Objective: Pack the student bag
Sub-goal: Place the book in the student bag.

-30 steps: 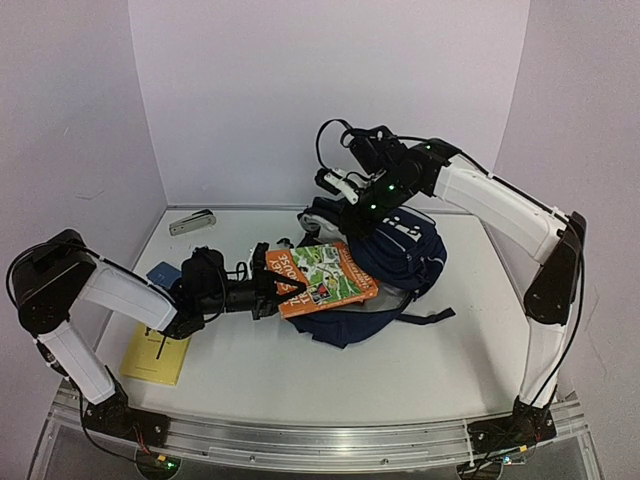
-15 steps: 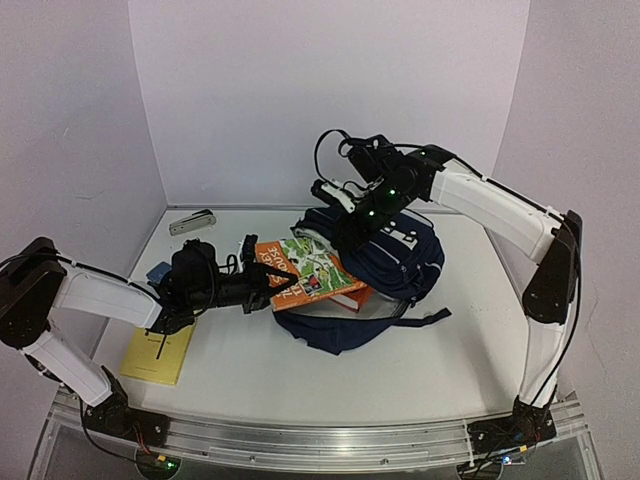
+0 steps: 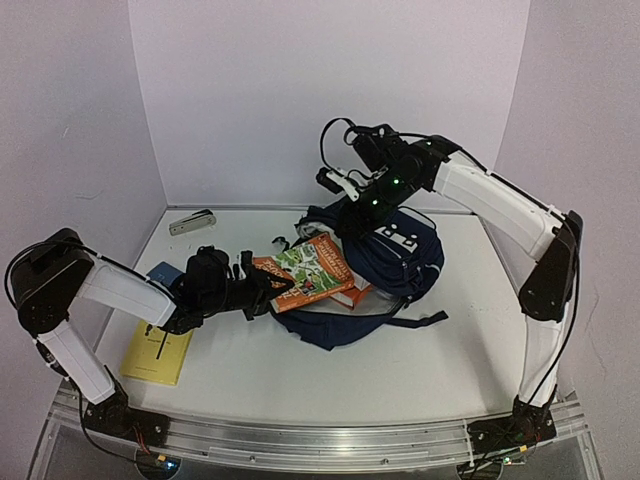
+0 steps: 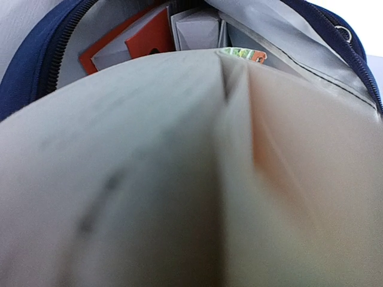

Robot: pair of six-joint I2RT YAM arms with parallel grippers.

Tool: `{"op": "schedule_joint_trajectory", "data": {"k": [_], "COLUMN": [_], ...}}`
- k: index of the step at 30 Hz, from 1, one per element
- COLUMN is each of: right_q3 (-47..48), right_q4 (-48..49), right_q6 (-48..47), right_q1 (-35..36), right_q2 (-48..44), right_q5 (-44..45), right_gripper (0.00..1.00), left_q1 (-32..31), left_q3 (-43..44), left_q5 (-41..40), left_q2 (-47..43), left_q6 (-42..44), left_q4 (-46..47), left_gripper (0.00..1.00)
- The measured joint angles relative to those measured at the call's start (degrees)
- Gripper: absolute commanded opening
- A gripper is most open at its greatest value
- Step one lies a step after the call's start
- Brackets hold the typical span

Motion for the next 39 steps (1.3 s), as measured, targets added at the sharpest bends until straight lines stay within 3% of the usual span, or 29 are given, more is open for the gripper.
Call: {"op": "schedule_joint_trajectory", "data": {"k": [9, 23, 25, 28, 33, 37, 39], "right_q3": [0.05, 0.03, 0.06, 0.27, 0.36, 0.34, 0.34], "right_q4": [0.38, 0.81, 0.90, 0.93, 0.95, 0.98, 0.96], "right_q6": [0.76, 2.34, 2.59, 2.85, 2.89, 2.85, 2.82], "right_q1": [-0.41, -0.33, -0.33, -0.32, -0.22, -0.21, -0.16], "right_q2": [0.81, 1.40, 1.45, 1.74, 1.84, 1.84, 1.84], "right_q5": [-0.89, -4.76, -5.10, -5.38, -5.37, -5.38, -5.37], "right_gripper": [0.00, 0.00, 0.00, 0.00, 0.00, 0.00, 0.00], "left_q1": [-1.92, -3.04, -3.24, -3.40, -3.50, -4.00, -4.51], "left_q3": [5.15, 8.67, 10.89, 16.83, 19.79, 19.13, 17.82], "left_q5": [1.45, -2.58, -3.31, -3.56, -3.88, -5.27, -6.09], "left_q2": [1.84, 8.43, 10.36, 15.52, 18.37, 16.98, 14.54], "left_q6": [2.54, -2.30, -2.15, -2.12, -1.89, 0.00, 0.76], "left_q4": [-0.63, 7.78, 7.24, 5.91, 4.51, 0.35, -2.71], "left_gripper": [0.00, 0.00, 0.08, 0.31, 0.59, 0.72, 0.73]}}
